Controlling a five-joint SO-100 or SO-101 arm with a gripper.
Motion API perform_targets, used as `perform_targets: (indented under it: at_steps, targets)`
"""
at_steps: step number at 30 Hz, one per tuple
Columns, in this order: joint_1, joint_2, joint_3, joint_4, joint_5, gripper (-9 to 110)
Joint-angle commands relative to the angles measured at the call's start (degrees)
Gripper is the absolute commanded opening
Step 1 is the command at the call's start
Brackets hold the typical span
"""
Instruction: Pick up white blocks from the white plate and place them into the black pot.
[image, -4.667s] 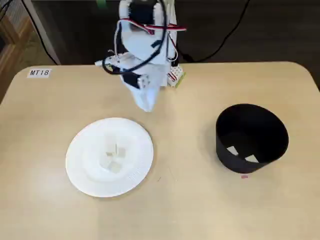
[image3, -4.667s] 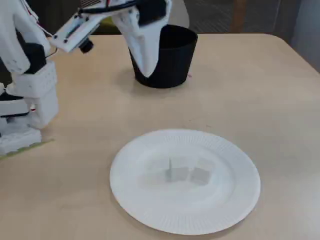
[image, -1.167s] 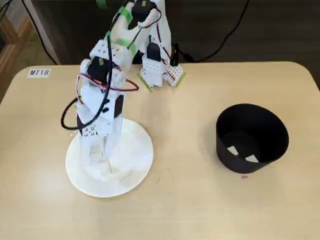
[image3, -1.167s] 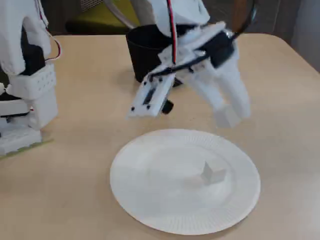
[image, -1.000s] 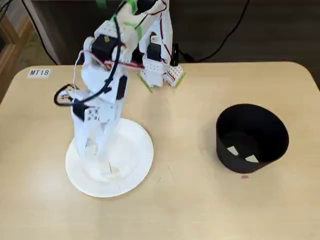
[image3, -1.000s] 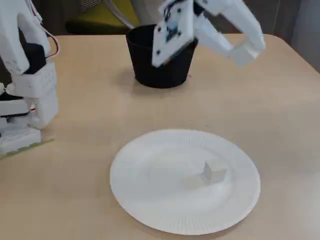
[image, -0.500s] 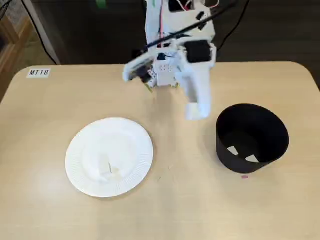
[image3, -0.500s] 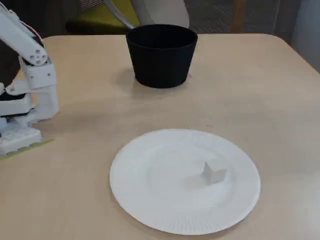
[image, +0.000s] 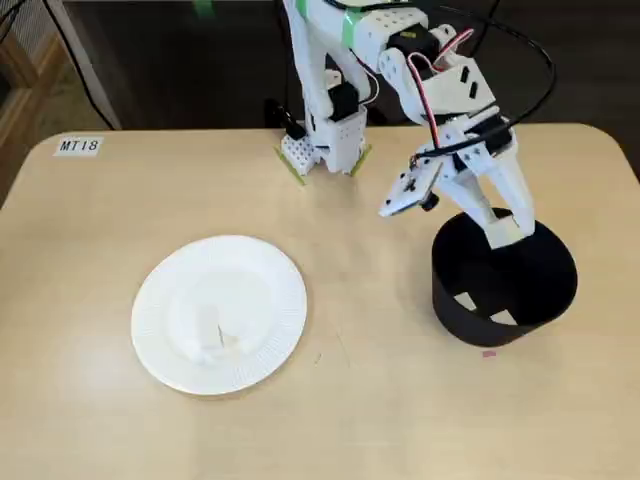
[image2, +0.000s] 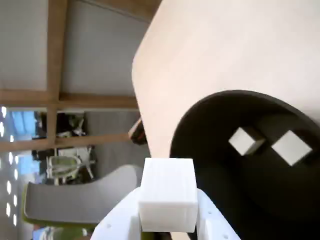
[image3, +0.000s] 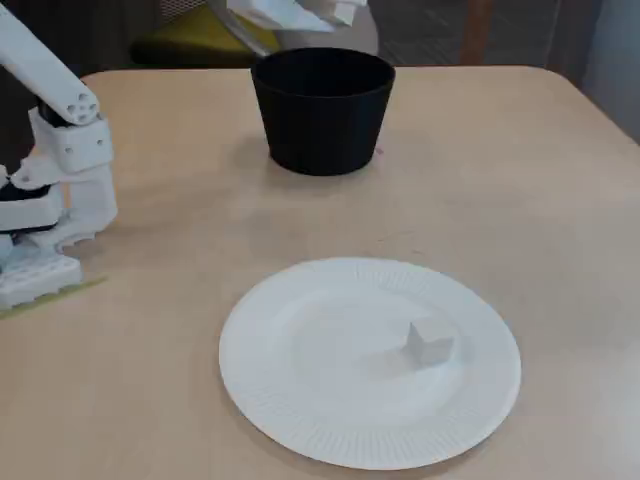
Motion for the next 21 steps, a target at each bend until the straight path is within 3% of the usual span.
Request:
perform_targets:
  at_steps: [1,9,13,21]
  targets:
    - [-1.23,0.44,0.0,-0.88,-0.26,-2]
    - [-3.25,6.68,3.87,-0.62,1.93,-2]
    - [-2.9,10.2,7.56,-0.79,2.55,17]
    - [-3.69,11.16,8.44,0.88,2.11,22]
